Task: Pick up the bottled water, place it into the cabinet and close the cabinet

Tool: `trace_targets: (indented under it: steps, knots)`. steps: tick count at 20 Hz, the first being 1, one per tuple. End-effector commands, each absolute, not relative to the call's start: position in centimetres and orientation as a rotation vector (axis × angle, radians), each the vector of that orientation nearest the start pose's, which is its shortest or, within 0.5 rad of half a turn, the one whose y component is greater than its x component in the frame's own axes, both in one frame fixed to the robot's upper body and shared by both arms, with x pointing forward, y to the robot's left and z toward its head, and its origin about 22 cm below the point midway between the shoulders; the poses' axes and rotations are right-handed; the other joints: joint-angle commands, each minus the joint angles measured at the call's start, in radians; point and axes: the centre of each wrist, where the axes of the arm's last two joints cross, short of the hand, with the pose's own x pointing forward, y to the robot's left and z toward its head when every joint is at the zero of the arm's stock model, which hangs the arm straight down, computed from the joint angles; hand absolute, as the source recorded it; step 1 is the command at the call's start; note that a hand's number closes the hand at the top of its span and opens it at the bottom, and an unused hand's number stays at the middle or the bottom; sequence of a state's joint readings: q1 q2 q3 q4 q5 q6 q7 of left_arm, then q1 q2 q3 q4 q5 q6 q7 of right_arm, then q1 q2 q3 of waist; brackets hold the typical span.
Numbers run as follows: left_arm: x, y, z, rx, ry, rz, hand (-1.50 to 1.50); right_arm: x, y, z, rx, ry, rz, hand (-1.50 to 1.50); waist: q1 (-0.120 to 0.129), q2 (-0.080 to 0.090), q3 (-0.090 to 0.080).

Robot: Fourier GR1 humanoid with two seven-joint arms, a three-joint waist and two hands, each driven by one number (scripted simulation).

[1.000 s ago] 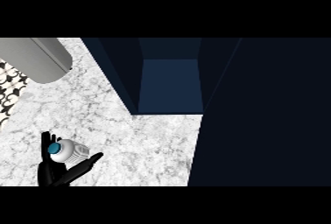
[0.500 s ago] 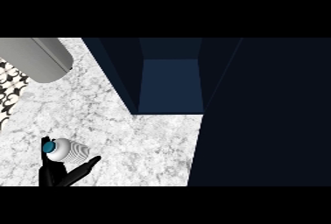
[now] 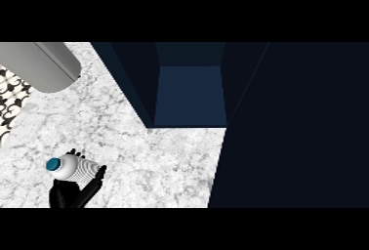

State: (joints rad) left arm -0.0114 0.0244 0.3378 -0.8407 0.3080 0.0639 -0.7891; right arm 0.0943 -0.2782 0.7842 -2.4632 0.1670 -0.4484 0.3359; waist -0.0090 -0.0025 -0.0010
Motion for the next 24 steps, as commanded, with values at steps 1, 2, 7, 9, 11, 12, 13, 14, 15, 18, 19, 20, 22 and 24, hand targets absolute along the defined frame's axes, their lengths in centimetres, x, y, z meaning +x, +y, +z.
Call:
trace_targets:
  steps: [1,2,7,9,11,12,13,14,15,18,19,20,22,24]
  knots:
    - [18.6,30.2,-15.1,0.306,-1.635,0.612,1.50,8.3,-15.1,18.0,0.264,-1.977,0.204,-1.50,0.001,-0.001,0.000]
    - [18.1,29.8,-16.0,0.293,-1.639,0.624,1.50,9.1,-14.7,17.5,0.254,-1.984,0.196,-1.50,0.002,0.001,0.000]
    - [21.3,29.0,-15.3,0.276,-1.672,0.649,1.50,10.1,-15.1,17.8,0.240,-1.988,0.211,-1.50,0.001,0.003,0.000]
    - [20.0,30.9,-15.4,0.234,-1.687,0.675,1.50,8.2,-14.6,17.0,0.273,-1.980,0.205,-1.50,-0.002,0.000,0.000]
    - [19.1,27.7,-16.3,0.212,-1.691,0.681,1.50,8.6,-15.4,18.3,0.246,-1.990,0.190,-1.50,0.001,0.000,0.000]
    - [17.8,29.1,-17.1,0.221,-1.692,0.674,1.50,8.0,-15.4,17.5,0.260,-1.982,0.218,-1.50,-0.002,0.000,0.000]
    - [21.3,30.2,-15.2,0.261,-1.728,0.688,1.50,8.1,-15.9,18.6,0.274,-1.987,0.186,-1.50,-0.004,0.001,-0.001]
    - [19.4,30.9,-14.6,0.225,-1.733,0.710,1.50,8.5,-15.2,17.0,0.261,-1.982,0.221,-1.50,0.005,-0.002,0.001]
    - [20.8,29.2,-14.6,0.171,-1.749,0.655,1.50,9.1,-14.9,15.7,0.236,-1.986,0.217,-1.50,0.002,0.000,0.001]
    - [21.6,26.6,-14.4,-0.009,-1.740,0.477,1.50,9.1,-15.5,17.3,0.260,-1.991,0.232,-1.50,-0.004,-0.002,0.001]
    - [21.1,27.4,-14.6,-0.071,-1.740,0.422,1.50,9.7,-14.9,16.8,0.240,-1.982,0.225,-1.50,-0.002,-0.002,0.000]
    - [20.6,24.4,-15.4,-0.131,-1.732,0.373,1.50,9.1,-15.1,17.3,0.269,-2.001,0.233,-1.50,-0.012,-0.004,-0.001]
    - [21.6,24.2,-13.9,-0.121,-1.768,0.337,1.50,9.4,-15.9,17.6,0.243,-1.980,0.235,-1.50,0.004,-0.002,0.001]
    - [21.4,23.3,-13.1,-0.115,-1.778,0.322,1.50,9.2,-15.2,16.8,0.258,-1.972,0.201,-1.50,0.005,-0.002,0.001]
